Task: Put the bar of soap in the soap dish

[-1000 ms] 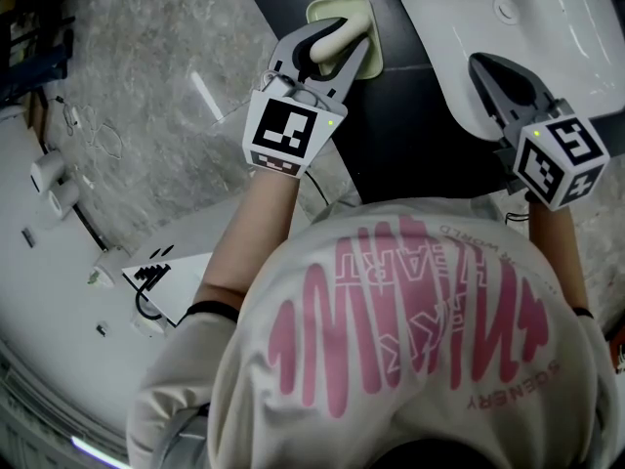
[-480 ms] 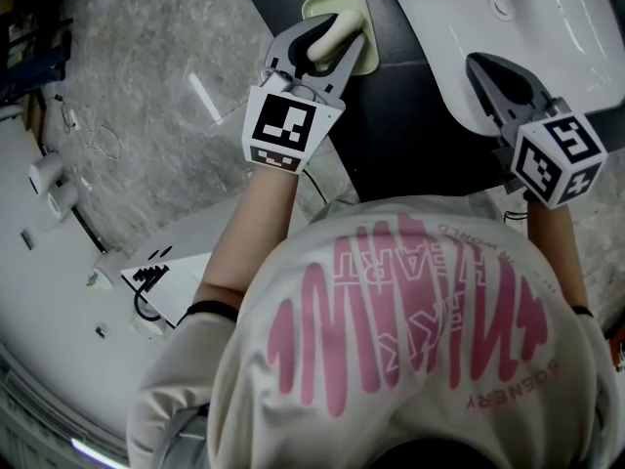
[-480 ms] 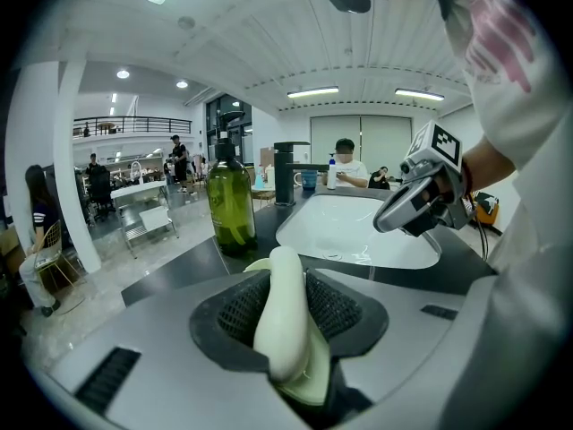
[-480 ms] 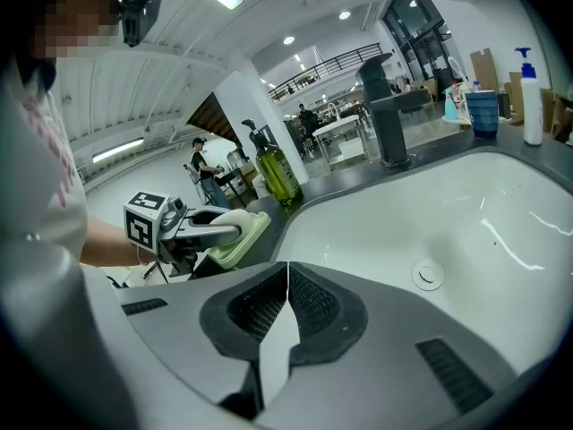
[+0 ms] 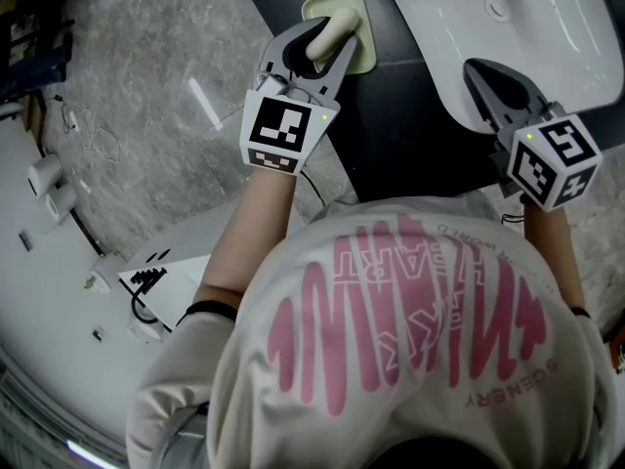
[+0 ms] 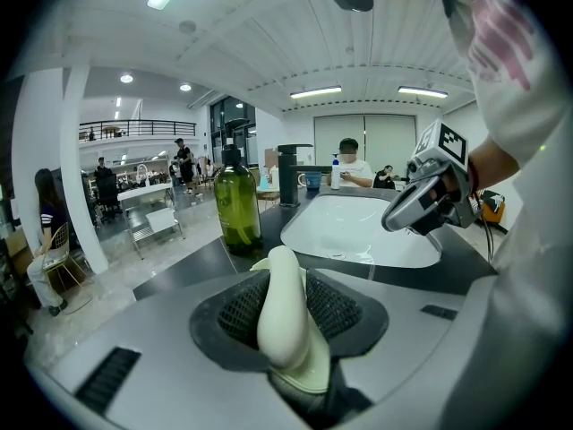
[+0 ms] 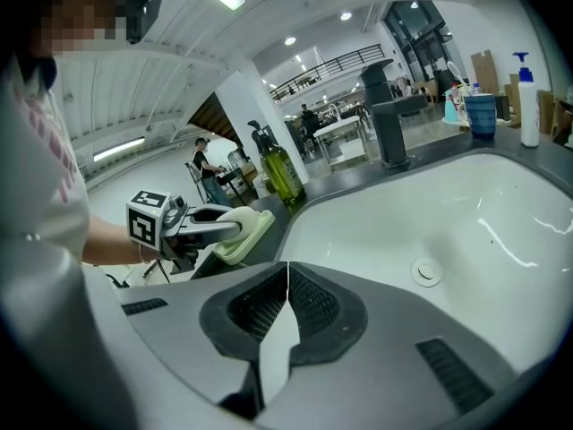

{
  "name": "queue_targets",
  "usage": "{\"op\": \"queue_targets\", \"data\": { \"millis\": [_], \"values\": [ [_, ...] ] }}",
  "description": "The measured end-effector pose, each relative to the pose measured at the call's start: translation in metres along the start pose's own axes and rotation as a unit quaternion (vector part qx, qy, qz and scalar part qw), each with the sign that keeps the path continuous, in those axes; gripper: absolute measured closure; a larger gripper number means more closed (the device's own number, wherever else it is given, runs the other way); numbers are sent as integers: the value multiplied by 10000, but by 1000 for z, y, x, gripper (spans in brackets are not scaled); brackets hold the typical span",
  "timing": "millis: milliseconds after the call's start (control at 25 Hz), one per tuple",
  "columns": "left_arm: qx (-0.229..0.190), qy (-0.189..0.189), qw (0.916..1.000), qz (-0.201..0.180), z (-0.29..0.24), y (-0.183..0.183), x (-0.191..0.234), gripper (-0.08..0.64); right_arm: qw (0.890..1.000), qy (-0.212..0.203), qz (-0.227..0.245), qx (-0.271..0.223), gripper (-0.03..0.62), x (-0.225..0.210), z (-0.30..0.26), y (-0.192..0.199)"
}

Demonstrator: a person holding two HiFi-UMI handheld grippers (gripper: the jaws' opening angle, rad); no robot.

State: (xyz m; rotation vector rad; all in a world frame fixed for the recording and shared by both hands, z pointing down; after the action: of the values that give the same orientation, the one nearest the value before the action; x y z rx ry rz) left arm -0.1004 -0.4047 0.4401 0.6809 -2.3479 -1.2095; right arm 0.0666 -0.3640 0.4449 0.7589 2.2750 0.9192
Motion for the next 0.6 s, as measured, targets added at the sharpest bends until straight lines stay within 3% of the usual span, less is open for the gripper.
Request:
{"op": "queue_targets", "data": {
  "millis": [600],
  "values": [
    [-243, -68, 9995, 162, 11, -14, 0, 445, 9999, 69, 110, -44, 574, 6, 17, -4]
  ]
}}
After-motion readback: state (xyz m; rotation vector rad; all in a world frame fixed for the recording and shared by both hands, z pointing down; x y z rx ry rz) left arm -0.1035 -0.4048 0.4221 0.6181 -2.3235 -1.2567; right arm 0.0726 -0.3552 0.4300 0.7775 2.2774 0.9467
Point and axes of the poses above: the fingertips, and each gripper's own axes: z backward along the fingers, x to its left, y out of its underside, the point moved 1 cm from there along z, backward along the fingers, and after that the axes turned 13 degrees about z, right-handed, at the moved point
